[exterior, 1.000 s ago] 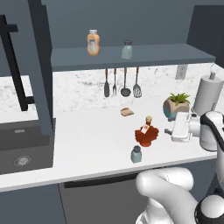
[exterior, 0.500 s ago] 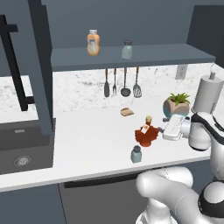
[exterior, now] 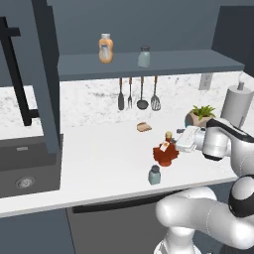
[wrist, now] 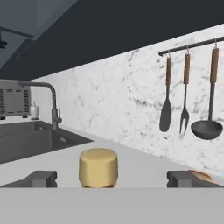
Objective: Put the shaker and condiment bottle from the counter next to their counterparts in the cabinet.
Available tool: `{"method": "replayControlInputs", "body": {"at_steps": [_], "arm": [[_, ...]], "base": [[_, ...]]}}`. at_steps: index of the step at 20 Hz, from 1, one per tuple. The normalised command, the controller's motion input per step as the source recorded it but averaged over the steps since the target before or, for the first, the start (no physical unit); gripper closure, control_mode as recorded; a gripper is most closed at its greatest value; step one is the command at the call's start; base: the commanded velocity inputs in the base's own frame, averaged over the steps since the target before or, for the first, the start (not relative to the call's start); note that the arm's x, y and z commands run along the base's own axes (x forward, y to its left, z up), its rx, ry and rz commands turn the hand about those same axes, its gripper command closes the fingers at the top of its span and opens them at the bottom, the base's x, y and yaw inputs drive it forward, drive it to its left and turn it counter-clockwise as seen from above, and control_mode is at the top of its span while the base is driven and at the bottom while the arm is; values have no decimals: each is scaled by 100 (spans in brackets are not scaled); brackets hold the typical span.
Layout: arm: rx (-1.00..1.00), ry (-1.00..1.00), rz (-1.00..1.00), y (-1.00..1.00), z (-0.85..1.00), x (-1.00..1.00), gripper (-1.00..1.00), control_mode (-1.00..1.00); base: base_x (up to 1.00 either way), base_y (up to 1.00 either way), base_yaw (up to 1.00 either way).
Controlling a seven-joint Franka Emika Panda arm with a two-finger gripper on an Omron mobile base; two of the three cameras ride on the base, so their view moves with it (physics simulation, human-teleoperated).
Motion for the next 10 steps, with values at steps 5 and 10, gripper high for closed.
{"method": "replayControlInputs", "body": {"at_steps": [5,10], "arm": [[0,0,1,0,0,8,-100,-100],[0,-3,0,3,0,-6,-100,-100]], "base": [[0,0,0],[0,0,0]]}}
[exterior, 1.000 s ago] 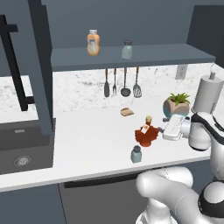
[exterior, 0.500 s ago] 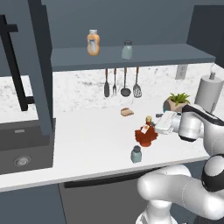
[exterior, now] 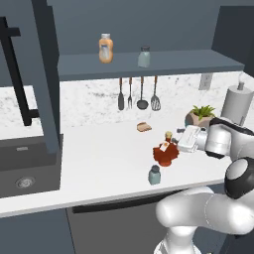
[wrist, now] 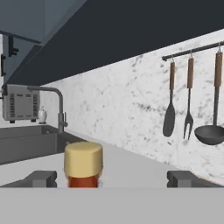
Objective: Put the shaker and condiment bottle from the counter next to their counterparts in the cabinet.
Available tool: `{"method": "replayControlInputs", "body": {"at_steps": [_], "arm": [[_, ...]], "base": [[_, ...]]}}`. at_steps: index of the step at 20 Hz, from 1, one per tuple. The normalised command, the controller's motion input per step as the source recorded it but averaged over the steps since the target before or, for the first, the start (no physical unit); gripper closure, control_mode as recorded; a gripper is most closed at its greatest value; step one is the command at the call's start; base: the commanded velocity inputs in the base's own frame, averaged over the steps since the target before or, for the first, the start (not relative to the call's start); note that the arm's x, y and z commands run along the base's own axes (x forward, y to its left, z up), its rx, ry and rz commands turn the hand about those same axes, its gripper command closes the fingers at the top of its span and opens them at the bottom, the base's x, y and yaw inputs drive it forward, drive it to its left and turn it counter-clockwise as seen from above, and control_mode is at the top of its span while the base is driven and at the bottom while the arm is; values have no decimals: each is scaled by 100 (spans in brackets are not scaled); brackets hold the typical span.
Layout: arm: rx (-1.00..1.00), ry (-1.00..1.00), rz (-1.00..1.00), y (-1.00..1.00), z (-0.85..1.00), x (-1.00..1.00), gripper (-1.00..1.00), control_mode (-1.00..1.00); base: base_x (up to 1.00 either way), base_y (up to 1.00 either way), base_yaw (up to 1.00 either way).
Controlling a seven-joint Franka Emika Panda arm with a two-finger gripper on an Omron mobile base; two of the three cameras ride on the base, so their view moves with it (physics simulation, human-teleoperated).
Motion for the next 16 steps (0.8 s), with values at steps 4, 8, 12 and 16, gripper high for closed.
{"method": "replayControlInputs", "body": {"at_steps": [4,8,12,16], "arm": [[0,0,0,24,-3,0,-100,-100],[0,0,0,27,-1,6,-100,-100],[0,0,0,24,0,29,-100,-100],[0,0,0,15,0,28,100,-100]], "base": [[0,0,0],[0,0,0],[0,0,0],[0,0,0]]}}
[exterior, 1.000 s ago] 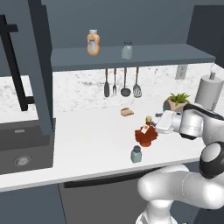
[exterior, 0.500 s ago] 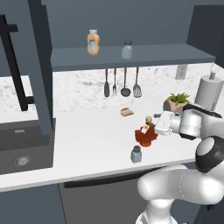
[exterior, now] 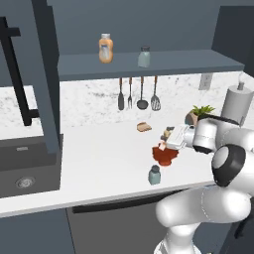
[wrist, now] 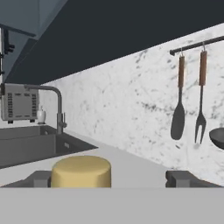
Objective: Put the shaker and condiment bottle from the counter next to their counterparts in the cabinet.
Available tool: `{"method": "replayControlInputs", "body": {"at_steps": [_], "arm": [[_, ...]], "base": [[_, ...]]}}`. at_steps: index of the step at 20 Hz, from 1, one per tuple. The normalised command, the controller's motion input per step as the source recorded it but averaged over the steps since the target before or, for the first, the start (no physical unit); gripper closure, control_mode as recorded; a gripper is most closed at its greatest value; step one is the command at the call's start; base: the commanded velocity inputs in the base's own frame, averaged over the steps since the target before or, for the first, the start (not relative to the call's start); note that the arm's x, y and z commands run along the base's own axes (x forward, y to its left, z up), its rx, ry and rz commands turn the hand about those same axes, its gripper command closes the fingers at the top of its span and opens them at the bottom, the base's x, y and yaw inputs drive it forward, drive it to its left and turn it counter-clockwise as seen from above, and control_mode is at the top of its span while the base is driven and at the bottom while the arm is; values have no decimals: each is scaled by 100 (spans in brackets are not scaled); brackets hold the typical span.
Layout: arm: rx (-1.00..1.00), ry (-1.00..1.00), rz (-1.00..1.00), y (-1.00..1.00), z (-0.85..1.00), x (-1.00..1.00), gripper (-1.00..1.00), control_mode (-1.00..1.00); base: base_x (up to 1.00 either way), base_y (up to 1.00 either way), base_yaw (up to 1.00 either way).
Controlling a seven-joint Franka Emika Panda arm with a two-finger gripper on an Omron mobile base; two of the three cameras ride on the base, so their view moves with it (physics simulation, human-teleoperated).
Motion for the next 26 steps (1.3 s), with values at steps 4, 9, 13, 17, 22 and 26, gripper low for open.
{"method": "replayControlInputs", "body": {"at_steps": [4,9,13,17,22,26], "arm": [[0,0,0,-1,0,0,100,-100],[3,-4,0,-7,0,-30,100,-100],[6,-5,-2,0,52,-19,100,-100],[0,0,-7,11,100,-4,100,-100],[-20,7,-16,14,100,-21,100,-100],[-21,8,-26,16,100,-10,100,-100]], "base": [[0,0,0],[0,0,0],[0,0,0],[0,0,0],[0,0,0],[0,0,0]]}}
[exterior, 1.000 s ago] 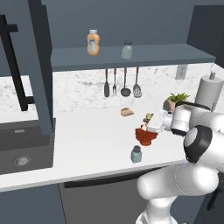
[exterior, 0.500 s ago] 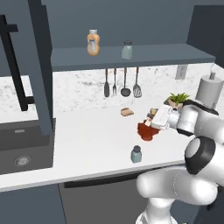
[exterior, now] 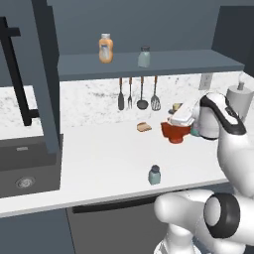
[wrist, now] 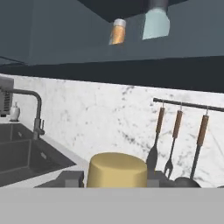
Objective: Put the shaker and condiment bottle from the counter next to their counterparts in the cabinet.
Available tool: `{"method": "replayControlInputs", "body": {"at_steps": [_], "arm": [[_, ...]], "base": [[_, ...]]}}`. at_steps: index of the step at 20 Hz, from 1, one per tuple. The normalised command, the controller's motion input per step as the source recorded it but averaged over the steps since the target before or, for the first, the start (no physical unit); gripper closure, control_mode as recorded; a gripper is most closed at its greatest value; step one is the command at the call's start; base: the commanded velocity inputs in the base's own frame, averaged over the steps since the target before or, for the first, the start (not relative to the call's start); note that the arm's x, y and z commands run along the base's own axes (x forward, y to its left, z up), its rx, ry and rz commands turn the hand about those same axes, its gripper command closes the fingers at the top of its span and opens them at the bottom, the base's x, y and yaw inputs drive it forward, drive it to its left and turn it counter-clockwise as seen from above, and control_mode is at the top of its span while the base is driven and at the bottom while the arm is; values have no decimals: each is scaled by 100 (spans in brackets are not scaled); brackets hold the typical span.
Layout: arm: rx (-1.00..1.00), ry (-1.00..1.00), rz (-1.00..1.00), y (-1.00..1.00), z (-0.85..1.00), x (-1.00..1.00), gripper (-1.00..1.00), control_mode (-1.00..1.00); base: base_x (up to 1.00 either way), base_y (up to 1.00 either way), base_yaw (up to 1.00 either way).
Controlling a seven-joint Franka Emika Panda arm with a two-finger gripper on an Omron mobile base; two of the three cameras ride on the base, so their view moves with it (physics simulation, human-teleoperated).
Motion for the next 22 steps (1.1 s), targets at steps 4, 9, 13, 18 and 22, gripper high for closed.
{"method": "replayControlInputs", "body": {"at_steps": [4,9,13,18,22], "arm": [[-7,12,-27,7,100,-18,100,-100],[0,11,-20,3,100,-34,100,-100],[3,0,-10,14,100,-28,100,-100],[0,-3,-1,41,100,-23,100,-100],[3,-17,0,48,100,-28,100,-100]], "base": [[0,0,0],[0,0,0],[0,0,0],[0,0,0],[0,0,0]]}}
